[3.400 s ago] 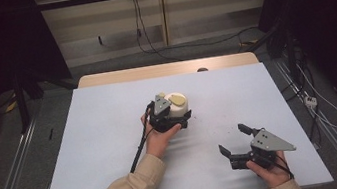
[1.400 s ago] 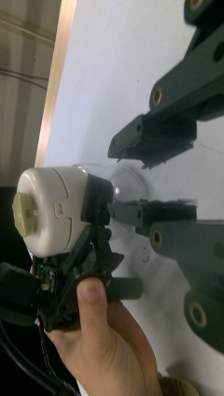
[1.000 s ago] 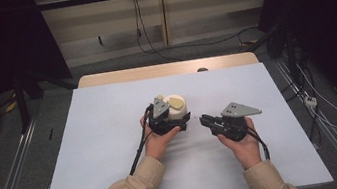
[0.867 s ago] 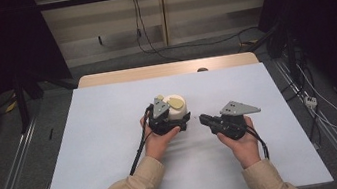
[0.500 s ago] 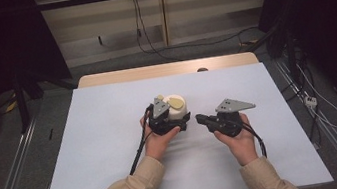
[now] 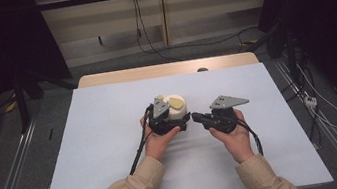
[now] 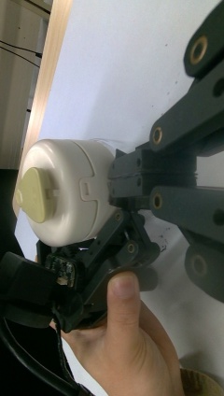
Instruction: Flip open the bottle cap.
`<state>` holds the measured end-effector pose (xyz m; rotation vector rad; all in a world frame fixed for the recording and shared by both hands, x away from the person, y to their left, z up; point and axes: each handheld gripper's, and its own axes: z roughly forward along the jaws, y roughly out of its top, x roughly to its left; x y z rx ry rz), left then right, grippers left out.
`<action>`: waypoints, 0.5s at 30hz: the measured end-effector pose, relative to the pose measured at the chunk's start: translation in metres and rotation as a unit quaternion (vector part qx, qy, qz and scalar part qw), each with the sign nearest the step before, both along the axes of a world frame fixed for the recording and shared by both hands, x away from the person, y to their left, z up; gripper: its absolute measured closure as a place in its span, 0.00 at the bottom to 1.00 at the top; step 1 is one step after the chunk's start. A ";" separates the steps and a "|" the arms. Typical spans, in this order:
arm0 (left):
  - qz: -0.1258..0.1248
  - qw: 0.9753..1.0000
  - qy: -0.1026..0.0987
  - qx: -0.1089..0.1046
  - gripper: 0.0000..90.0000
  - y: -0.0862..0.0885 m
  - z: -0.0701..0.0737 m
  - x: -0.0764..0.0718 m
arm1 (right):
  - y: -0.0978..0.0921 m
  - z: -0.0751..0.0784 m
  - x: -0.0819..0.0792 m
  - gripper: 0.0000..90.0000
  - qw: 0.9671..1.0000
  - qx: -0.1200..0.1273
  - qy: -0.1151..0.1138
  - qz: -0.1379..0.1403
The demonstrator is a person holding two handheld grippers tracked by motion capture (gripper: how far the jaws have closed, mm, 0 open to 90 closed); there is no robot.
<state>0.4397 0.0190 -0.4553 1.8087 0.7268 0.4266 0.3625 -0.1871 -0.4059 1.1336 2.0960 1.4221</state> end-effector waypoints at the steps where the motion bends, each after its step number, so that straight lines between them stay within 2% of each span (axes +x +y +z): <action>1: 0.000 1.000 0.000 0.000 0.06 0.000 0.000 0.000 | 0.000 0.001 0.001 1.00 1.000 0.002 0.002 0.000; 11: -0.001 1.000 -0.001 0.003 0.06 0.001 0.000 0.000 | 0.004 0.006 0.007 1.00 1.000 0.009 0.003 0.006; 15: 0.000 1.000 -0.001 0.001 0.06 0.000 0.000 0.000 | 0.008 0.007 0.008 1.00 1.000 0.002 0.004 0.008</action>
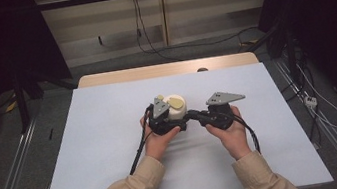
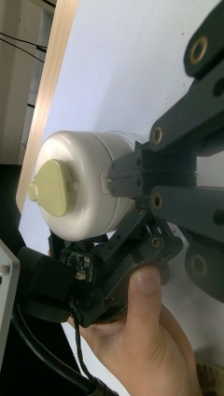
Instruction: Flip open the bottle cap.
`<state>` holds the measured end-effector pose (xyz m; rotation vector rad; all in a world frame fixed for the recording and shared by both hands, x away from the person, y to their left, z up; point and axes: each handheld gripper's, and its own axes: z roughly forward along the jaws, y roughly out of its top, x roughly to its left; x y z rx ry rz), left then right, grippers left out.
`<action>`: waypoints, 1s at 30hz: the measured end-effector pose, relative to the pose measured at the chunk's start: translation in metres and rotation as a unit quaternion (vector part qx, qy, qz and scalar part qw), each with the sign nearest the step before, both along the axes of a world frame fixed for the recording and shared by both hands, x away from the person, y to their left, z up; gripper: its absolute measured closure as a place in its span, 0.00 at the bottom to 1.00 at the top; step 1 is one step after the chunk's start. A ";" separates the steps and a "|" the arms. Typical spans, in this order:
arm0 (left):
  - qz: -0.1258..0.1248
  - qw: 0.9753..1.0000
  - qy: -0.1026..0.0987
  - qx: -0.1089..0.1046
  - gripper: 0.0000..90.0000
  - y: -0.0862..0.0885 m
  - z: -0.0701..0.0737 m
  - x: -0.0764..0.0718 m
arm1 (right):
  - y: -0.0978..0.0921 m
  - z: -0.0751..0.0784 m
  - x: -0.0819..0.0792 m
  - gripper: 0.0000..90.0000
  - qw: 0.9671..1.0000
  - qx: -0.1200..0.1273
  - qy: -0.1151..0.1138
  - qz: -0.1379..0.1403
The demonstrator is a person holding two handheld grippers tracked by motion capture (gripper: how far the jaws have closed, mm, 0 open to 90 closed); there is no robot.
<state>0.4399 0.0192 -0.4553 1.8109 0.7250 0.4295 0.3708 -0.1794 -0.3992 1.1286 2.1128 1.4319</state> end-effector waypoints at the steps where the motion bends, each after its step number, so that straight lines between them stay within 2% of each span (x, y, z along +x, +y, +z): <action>1: 0.000 1.000 0.000 0.000 0.06 0.000 0.000 0.000 | 0.001 0.000 0.001 1.00 1.000 0.000 -0.001 0.001; 21: 0.000 1.000 0.000 0.002 0.06 0.000 0.000 0.000 | 0.010 0.000 0.006 1.00 1.000 -0.024 -0.007 0.003; 30: 0.003 1.000 0.001 0.001 0.06 0.000 0.000 -0.001 | 0.009 0.007 0.006 1.00 1.000 -0.023 -0.012 -0.001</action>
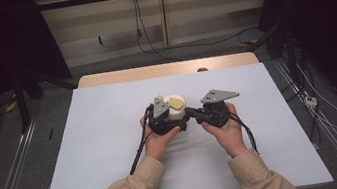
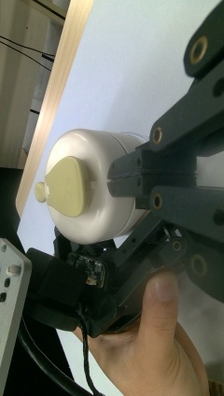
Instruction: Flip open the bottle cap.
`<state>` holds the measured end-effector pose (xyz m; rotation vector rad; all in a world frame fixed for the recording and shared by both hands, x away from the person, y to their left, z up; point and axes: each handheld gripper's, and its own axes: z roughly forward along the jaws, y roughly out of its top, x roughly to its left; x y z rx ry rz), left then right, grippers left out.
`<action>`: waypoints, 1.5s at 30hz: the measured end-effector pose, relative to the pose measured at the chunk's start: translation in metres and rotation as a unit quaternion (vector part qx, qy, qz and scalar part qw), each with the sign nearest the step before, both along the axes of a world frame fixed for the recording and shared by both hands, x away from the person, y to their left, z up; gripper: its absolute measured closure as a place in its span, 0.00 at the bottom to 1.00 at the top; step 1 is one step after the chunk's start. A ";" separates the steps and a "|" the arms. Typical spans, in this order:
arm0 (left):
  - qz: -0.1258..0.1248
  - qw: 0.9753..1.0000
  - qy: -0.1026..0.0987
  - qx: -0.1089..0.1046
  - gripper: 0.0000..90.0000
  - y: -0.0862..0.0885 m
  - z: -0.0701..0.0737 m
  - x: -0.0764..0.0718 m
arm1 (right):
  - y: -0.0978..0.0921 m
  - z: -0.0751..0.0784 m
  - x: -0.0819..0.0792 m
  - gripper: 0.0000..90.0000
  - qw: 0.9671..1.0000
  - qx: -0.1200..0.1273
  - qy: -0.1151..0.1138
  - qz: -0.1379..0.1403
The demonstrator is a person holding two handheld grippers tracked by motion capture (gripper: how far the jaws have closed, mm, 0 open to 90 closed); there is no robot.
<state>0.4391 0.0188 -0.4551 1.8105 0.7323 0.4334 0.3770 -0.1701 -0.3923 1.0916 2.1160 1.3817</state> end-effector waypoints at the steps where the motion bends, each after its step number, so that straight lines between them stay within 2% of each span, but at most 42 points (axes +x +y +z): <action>1: -0.001 1.000 0.001 0.001 0.06 0.000 0.000 0.000 | 0.000 0.001 0.000 1.00 1.000 0.001 -0.001 0.001; 30: 0.001 1.000 0.000 0.006 0.06 0.000 0.000 -0.001 | 0.003 0.003 0.007 1.00 1.000 -0.006 -0.002 -0.005; 41: 0.004 1.000 -0.001 0.007 0.06 0.000 0.000 -0.001 | 0.004 0.006 0.007 1.00 1.000 -0.010 -0.005 0.002; 45: 0.003 1.000 -0.001 0.008 0.06 0.000 0.000 -0.001 | 0.004 0.007 0.008 1.00 1.000 -0.005 -0.005 0.002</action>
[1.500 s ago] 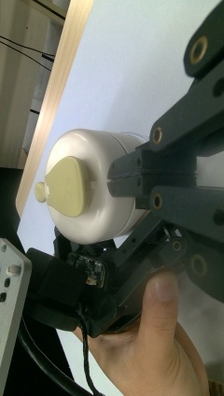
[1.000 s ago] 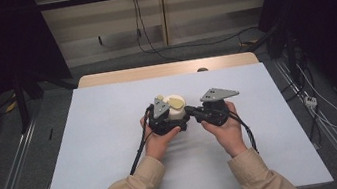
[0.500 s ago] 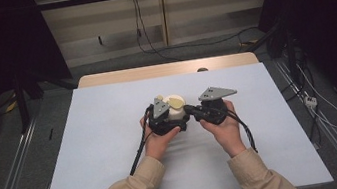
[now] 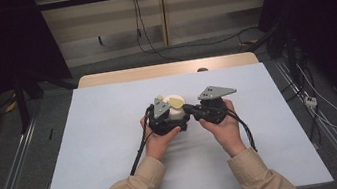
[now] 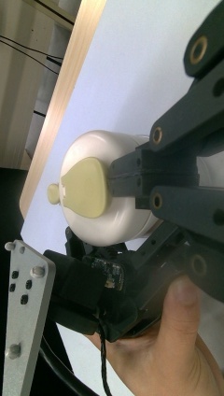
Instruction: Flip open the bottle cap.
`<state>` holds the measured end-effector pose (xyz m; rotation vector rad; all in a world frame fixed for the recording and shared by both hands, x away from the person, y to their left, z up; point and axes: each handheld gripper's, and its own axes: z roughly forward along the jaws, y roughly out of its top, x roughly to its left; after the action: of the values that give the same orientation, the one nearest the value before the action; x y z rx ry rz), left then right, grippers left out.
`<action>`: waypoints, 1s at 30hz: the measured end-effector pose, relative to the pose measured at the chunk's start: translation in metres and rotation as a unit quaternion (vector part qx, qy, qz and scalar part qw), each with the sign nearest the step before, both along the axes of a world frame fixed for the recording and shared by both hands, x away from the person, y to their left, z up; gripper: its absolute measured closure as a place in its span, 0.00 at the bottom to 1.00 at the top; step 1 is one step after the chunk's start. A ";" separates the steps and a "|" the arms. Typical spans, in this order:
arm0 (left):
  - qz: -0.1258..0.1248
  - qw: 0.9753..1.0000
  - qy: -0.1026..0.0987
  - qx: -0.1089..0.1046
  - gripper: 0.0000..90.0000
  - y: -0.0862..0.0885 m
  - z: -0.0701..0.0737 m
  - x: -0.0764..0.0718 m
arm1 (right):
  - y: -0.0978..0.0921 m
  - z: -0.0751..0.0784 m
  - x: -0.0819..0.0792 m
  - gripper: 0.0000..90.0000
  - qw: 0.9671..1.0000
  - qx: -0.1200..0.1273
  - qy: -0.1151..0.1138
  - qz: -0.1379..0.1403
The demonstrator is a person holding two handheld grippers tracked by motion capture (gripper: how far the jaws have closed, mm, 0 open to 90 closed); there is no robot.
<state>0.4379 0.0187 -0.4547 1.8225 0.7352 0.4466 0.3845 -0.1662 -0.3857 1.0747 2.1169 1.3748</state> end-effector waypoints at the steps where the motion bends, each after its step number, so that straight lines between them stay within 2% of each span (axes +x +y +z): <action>1: 0.001 1.000 0.000 -0.001 0.06 0.000 0.000 0.000 | 0.000 0.000 0.000 1.00 1.000 0.001 0.001 0.000; 15: 0.003 1.000 0.001 -0.002 0.06 -0.001 0.000 0.000 | 0.001 0.002 0.001 1.00 1.000 -0.001 -0.003 -0.003; 30: 0.005 1.000 0.003 -0.006 0.06 -0.001 0.000 0.000 | 0.003 0.009 0.005 1.00 1.000 0.007 -0.010 -0.003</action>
<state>0.4375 0.0177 -0.4550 1.8102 0.7498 0.4418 0.3897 -0.1633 -0.3771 1.0661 2.0913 1.3949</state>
